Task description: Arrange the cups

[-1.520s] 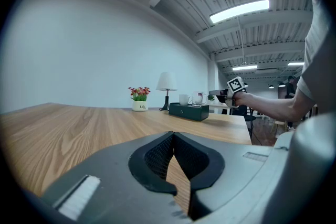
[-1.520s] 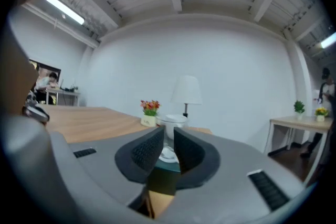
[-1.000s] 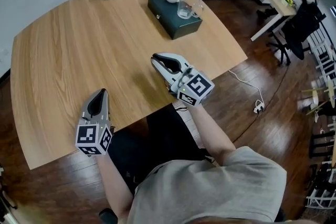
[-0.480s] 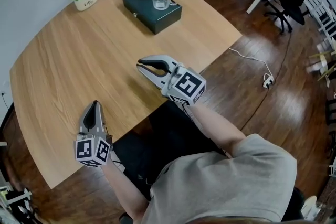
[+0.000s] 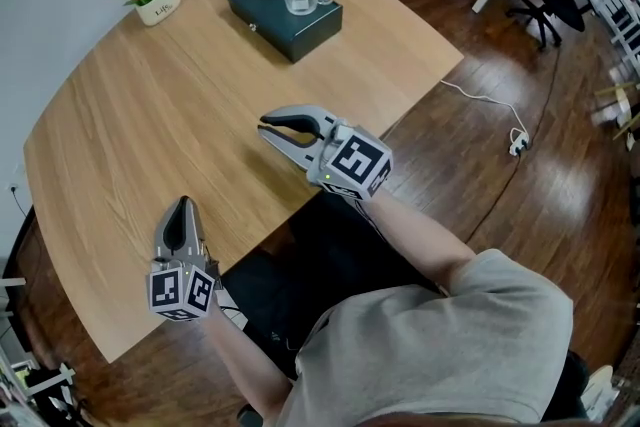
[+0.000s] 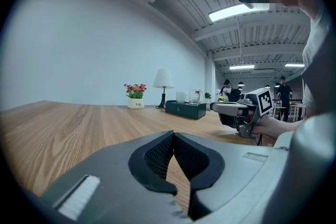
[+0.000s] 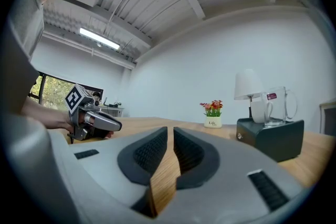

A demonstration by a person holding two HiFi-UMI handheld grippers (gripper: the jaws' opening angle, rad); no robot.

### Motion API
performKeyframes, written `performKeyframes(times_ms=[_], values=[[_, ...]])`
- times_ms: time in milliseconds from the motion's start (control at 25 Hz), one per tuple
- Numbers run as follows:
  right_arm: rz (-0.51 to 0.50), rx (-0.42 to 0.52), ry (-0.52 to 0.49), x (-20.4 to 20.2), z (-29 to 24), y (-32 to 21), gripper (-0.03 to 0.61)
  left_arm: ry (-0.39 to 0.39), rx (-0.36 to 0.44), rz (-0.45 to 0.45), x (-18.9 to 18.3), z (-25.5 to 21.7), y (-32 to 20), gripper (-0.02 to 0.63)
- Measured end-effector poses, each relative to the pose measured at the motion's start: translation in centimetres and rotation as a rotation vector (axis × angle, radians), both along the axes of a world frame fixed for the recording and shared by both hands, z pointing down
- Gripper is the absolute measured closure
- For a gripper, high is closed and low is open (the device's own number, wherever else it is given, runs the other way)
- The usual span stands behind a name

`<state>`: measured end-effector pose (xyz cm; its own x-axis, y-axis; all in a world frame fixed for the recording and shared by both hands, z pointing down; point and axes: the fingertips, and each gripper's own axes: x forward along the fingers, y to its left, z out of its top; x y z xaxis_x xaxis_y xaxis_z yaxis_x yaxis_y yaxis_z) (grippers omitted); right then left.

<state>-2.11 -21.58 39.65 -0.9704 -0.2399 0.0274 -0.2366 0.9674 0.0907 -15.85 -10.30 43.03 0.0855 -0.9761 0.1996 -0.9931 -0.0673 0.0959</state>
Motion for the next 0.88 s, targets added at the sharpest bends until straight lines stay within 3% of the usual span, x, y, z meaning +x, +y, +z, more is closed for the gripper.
performKeyframes(times_ms=[880], values=[[0.005,-0.010,0.008,0.00,0.30,-0.18,0.543,0.000,0.012,-0.008,-0.14,-0.08,-0.07,0.603]])
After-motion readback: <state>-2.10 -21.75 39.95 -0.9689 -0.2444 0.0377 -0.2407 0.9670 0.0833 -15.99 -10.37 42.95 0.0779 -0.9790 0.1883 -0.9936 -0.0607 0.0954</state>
